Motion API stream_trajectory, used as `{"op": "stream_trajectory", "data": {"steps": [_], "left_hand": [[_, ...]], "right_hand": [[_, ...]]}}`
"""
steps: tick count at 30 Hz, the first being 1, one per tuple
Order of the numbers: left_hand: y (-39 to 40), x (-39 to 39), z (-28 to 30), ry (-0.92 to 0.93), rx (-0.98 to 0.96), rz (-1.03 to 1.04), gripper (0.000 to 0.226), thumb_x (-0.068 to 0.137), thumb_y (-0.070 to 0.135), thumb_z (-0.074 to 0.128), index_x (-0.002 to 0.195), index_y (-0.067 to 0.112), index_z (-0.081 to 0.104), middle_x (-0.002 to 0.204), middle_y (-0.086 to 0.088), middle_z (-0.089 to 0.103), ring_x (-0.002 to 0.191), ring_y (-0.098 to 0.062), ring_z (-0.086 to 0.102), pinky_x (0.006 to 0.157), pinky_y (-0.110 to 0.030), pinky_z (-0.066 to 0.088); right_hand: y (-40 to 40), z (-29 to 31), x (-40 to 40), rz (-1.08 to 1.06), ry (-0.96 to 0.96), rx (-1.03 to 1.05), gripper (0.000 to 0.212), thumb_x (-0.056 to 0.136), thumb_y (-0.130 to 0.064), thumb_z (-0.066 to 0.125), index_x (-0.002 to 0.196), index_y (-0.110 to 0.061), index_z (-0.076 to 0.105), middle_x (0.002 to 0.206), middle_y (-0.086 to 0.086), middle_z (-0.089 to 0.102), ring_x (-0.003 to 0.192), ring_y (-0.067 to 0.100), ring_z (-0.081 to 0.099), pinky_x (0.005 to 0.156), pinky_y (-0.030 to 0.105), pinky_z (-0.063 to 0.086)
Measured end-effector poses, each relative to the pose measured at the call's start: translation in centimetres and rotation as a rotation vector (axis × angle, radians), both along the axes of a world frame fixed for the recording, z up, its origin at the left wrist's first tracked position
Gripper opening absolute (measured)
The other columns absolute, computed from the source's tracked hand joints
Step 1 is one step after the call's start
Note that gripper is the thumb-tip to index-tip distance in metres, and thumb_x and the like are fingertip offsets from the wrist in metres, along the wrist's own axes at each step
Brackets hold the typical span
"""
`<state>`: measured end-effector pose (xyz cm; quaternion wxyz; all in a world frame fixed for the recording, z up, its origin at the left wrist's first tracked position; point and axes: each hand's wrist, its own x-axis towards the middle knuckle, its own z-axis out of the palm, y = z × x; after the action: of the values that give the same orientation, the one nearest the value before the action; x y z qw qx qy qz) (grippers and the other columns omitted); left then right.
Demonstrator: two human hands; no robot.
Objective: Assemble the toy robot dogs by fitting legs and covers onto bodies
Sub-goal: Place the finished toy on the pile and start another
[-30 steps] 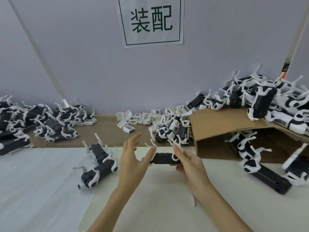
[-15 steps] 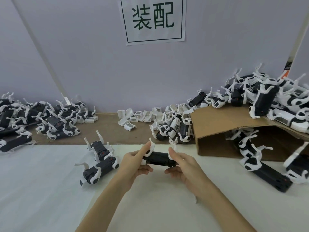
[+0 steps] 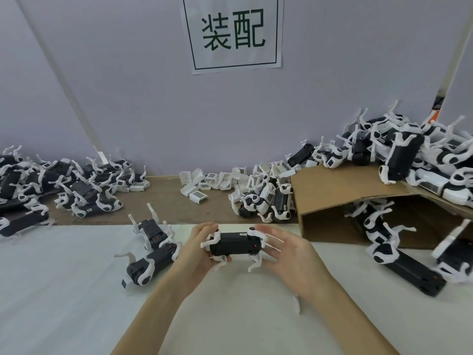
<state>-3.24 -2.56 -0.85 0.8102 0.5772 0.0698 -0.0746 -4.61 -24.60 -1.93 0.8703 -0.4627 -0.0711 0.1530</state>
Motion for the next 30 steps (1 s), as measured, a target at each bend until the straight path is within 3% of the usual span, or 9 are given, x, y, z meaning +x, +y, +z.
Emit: {"op": "stream_trajectory", "data": {"steps": [2,4,8,12,14,20,23,26,30], "left_hand": [[-0.2,-0.2,-0.1,-0.062,-0.015,0.011,0.032,0.105,0.019,0.059,0.134,0.006,0.054,0.110,-0.024,0.062,0.070,-0.039,0.066,0.068,-0.044,0.055],[-0.5,-0.4,0.1,-0.132,0.008,-0.003,0.030,0.106,0.018,0.057,0.135,0.011,0.056,0.103,-0.019,0.070,0.074,-0.039,0.068,0.067,-0.040,0.056],[-0.9,-1.0,0.1,-0.239,0.250,-0.066,0.023,0.107,0.026,0.059,0.130,0.025,0.061,0.103,-0.006,0.069,0.089,-0.017,0.069,0.085,-0.028,0.051],[-1.0,-1.0,0.3,-0.222,0.200,-0.054,0.047,0.090,0.044,0.071,0.129,0.018,0.066,0.107,-0.018,0.065,0.096,-0.026,0.064,0.101,-0.040,0.048],[-0.7,-0.6,0.1,-0.198,0.181,-0.075,0.049,0.096,0.042,0.068,0.130,0.007,0.066,0.119,-0.024,0.072,0.105,-0.035,0.069,0.109,-0.045,0.052],[-0.7,-0.6,-0.2,-0.191,0.174,-0.080,0.043,0.098,0.043,0.065,0.130,0.015,0.071,0.124,-0.012,0.077,0.113,-0.034,0.073,0.113,-0.045,0.051],[-0.4,-1.2,0.5,-0.331,0.232,-0.037,0.040,0.093,0.038,0.072,0.130,0.021,0.072,0.123,-0.008,0.077,0.121,-0.031,0.068,0.109,-0.037,0.048],[-0.6,-2.0,1.5,-0.559,0.435,-0.078,0.035,0.091,0.020,0.084,0.125,0.021,0.075,0.116,-0.002,0.079,0.115,-0.021,0.071,0.097,-0.029,0.054],[-2.4,-3.2,2.5,-0.866,0.635,-0.134,0.033,0.096,0.035,0.070,0.128,0.028,0.074,0.128,0.004,0.071,0.127,-0.021,0.064,0.102,-0.020,0.047]], "right_hand": [[0.3,-0.2,0.2,-0.103,0.045,-0.022,0.036,0.094,-0.036,0.068,0.123,-0.015,0.075,0.133,0.022,0.067,0.118,0.035,0.068,0.096,0.047,0.058],[0.5,-0.3,0.4,-0.167,0.075,-0.068,0.049,0.088,-0.045,0.074,0.127,-0.014,0.071,0.130,0.024,0.068,0.122,0.042,0.066,0.107,0.051,0.053],[0.7,0.0,-0.2,-0.019,0.115,-0.243,0.062,0.088,-0.050,0.076,0.131,-0.008,0.061,0.117,0.027,0.072,0.106,0.046,0.072,0.091,0.049,0.061],[1.1,-0.5,-0.4,-0.133,0.026,-0.258,0.059,0.075,-0.036,0.083,0.121,-0.003,0.068,0.110,0.028,0.073,0.098,0.045,0.075,0.083,0.046,0.061],[1.1,-0.3,-0.4,-0.178,-0.003,-0.234,0.053,0.077,-0.031,0.082,0.121,-0.005,0.068,0.113,0.027,0.073,0.099,0.042,0.075,0.085,0.046,0.062],[1.2,-0.3,-0.5,-0.124,-0.037,-0.326,0.062,0.079,-0.052,0.080,0.126,-0.014,0.067,0.117,0.012,0.076,0.106,0.031,0.075,0.092,0.048,0.060],[0.9,-0.2,-0.8,-0.075,-0.136,-0.453,0.056,0.081,-0.038,0.088,0.129,-0.024,0.064,0.125,0.004,0.072,0.109,0.021,0.074,0.100,0.040,0.057],[1.5,-0.2,-1.5,-0.079,-0.334,-0.725,0.043,0.089,-0.032,0.081,0.127,-0.040,0.061,0.123,-0.014,0.069,0.110,0.004,0.069,0.095,0.022,0.054],[2.8,-0.7,-1.8,-0.220,-0.529,-0.713,0.035,0.093,-0.033,0.076,0.122,-0.043,0.060,0.111,-0.014,0.071,0.107,0.007,0.068,0.087,0.020,0.055]]}}
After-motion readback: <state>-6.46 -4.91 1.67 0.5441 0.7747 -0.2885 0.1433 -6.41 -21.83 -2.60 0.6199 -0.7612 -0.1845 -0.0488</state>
